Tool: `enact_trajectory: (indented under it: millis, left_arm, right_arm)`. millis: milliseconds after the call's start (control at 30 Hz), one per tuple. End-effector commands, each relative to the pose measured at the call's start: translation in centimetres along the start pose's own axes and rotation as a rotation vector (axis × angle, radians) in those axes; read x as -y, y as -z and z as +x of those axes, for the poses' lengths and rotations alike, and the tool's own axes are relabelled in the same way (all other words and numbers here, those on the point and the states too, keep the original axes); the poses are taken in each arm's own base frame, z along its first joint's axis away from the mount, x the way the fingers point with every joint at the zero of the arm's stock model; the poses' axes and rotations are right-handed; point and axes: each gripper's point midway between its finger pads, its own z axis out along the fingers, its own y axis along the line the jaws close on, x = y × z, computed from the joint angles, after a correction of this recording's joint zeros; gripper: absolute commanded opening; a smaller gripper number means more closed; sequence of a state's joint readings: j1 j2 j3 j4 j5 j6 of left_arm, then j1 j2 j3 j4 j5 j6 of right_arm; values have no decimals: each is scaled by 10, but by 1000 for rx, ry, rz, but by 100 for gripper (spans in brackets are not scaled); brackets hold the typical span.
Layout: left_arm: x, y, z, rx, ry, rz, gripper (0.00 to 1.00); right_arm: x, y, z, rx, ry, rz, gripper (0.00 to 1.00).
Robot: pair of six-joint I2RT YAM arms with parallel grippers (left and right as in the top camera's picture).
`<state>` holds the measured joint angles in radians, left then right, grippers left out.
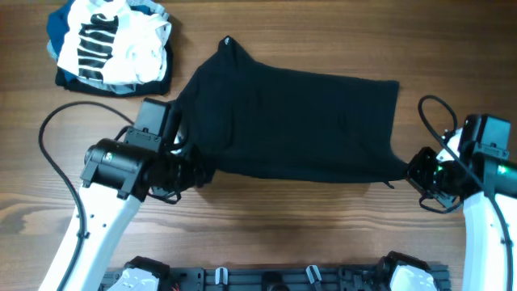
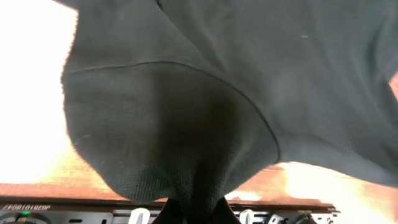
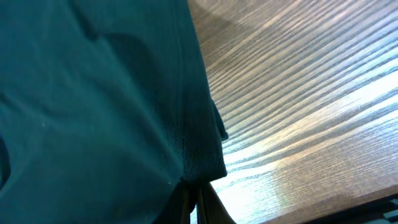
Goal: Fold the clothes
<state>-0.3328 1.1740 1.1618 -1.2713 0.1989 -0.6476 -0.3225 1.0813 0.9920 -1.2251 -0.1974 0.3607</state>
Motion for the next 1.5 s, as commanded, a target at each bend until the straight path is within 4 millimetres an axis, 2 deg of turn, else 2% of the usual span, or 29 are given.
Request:
enact_trajectory:
  millis: [0, 133, 300, 400, 500, 567, 667, 767, 900, 967, 1100, 1167, 1267, 1467]
  left_arm:
    - [4, 5, -12, 85, -62, -39, 4]
    - [8, -16, -33, 99, -60, -81, 4]
    - [18, -59, -82, 184, -60, -142, 4]
    - [29, -95, -119, 262, -59, -148, 4]
    - [31, -119, -140, 296, -45, -148, 4]
    - [24, -132, -154, 305, -16, -154, 4]
    - [5, -139, -174, 325, 41, -165, 4]
    - [-4, -134, -193, 371, 83, -148, 4]
    - [-6, -134, -195, 374, 87, -148, 4]
    - [-6, -134, -194, 370, 86, -152, 4]
    - [-6, -136, -194, 368, 86, -153, 4]
    - [-6, -138, -195, 368, 86, -152, 6]
    - [-7, -150, -197, 364, 84, -155, 9]
    - [-14, -169, -199, 345, 28, -192, 10]
  right_arm:
    - [0, 1, -16, 55, 25, 9, 4]
    - [-2, -20, -33, 32, 19, 17, 4]
    - [-1, -59, -54, -15, 9, 34, 4]
    - [-4, -87, -70, -27, 4, 23, 4]
    - [-9, -102, -81, -17, 13, -7, 4]
    - [-12, -108, -91, 10, 30, -17, 4]
    - [-23, -111, -106, 73, 76, -43, 4]
    - [-35, -110, -121, 138, 102, -71, 4]
    - [-40, -119, -127, 152, 115, -81, 4]
    - [-44, -130, -126, 140, 133, -83, 4]
    - [-67, -161, -115, 101, 200, -96, 4]
    - [-70, -169, -112, 87, 209, -95, 5]
    - [-64, -172, -114, 95, 189, -64, 4]
    - [-50, -172, -117, 96, 163, -19, 4]
